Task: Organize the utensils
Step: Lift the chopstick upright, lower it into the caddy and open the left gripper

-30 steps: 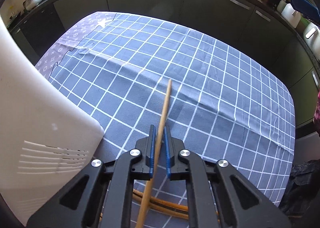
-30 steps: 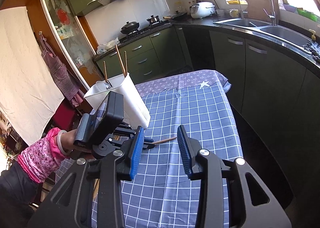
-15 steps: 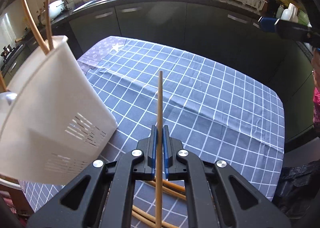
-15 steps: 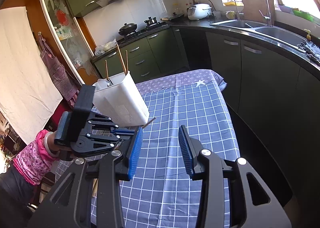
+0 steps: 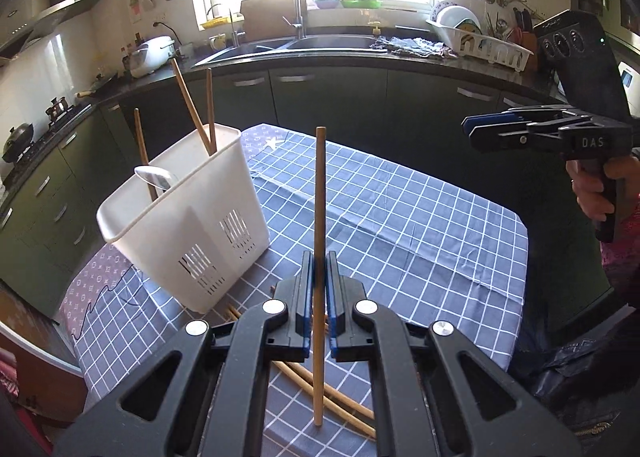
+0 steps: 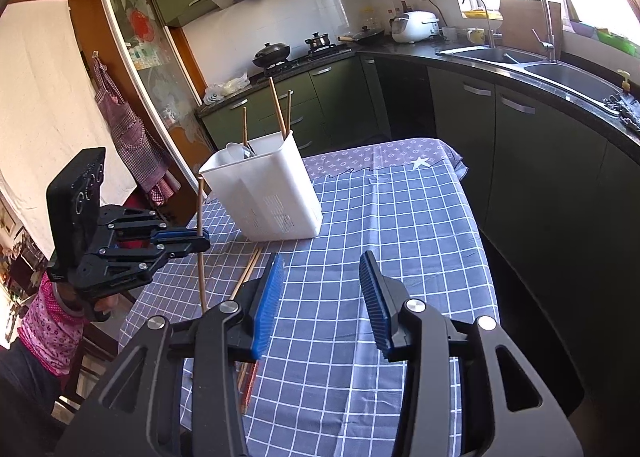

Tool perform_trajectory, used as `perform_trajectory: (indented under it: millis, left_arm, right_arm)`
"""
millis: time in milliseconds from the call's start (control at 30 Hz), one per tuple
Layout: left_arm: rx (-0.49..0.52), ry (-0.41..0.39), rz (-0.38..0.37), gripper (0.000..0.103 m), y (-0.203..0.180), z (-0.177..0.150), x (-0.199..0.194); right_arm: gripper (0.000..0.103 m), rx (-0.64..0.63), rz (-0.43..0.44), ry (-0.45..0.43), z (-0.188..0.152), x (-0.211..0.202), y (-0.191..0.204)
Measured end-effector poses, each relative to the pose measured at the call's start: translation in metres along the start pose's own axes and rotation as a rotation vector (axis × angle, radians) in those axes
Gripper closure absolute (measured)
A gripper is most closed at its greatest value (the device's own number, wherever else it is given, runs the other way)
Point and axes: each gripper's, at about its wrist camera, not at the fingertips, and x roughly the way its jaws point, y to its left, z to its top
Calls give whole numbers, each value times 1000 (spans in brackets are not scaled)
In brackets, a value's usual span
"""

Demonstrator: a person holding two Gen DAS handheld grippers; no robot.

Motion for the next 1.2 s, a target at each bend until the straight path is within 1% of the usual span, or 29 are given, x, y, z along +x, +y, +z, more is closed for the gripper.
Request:
perform_trajectory:
  millis: [167, 400, 467, 567, 633, 733, 867, 1000, 1100, 1200]
  left_arm:
    - [-27, -28, 34, 97, 6, -9, -21]
    - [-72, -56, 60, 97, 15, -19, -45]
    - [-83, -66, 69, 97, 17, -19, -50]
    - [-108, -78, 79, 97, 22, -14, -61]
    - [-127, -90, 84, 97, 27, -6, -69]
    - [-139, -125, 113, 97, 33, 14, -84]
    - [-148, -214, 162, 97, 44, 48, -112]
    - [-163, -306, 218, 97, 58, 81, -134]
    - [-190, -365, 278, 97, 72, 100, -139]
    - [-235, -388, 305, 97, 92, 110, -129]
  right_arm:
    - [63, -14, 14, 18, -2, 6, 8]
    - [62, -33, 29, 54, -3, 21, 17]
    - [60, -36, 24, 67, -5, 26, 18]
    - [59, -44, -10, 102, -8, 38, 18]
    - [59, -43, -36, 133, -11, 48, 14]
    - [59, -29, -47, 181, -19, 63, 6]
    - [59, -14, -56, 220, -30, 74, -5]
    - [59, -7, -64, 236, -37, 77, -14]
    - [58, -2, -71, 242, -40, 77, -20]
    - [55, -3, -76, 247, -43, 75, -24]
